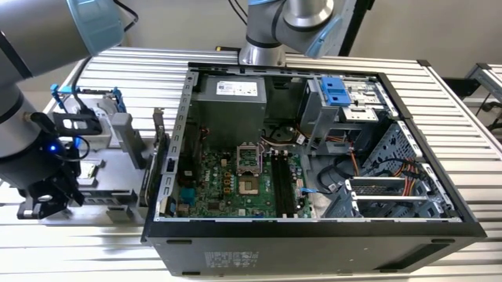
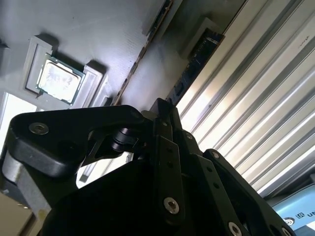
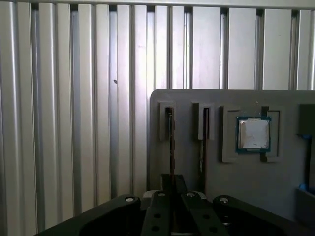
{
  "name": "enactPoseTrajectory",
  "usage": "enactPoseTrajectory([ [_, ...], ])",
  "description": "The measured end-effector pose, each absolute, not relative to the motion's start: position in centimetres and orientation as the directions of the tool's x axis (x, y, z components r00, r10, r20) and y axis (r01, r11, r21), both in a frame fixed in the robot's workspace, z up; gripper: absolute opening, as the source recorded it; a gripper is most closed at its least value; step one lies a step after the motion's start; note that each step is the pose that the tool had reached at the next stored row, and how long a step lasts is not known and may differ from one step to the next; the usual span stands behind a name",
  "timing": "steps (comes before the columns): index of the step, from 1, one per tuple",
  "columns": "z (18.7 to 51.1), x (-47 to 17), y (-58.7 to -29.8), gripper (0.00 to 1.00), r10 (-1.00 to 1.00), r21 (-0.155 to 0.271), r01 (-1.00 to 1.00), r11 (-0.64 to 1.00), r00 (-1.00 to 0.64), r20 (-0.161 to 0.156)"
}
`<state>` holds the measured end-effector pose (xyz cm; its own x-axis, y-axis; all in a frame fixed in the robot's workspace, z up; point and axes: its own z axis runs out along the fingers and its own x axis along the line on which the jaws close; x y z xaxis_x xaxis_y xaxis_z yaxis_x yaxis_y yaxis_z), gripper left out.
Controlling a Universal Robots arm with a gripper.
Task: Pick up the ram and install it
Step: 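Pick up the ram and move it above insertion slot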
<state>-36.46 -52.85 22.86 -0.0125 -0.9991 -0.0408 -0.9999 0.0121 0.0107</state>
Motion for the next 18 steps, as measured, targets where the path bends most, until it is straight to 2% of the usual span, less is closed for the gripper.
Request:
enactPoseTrajectory([
  [18, 24.2, -36.5, -52.9, 0.00, -0.999, 0.011, -1.000, 0.012, -0.012, -0.041],
])
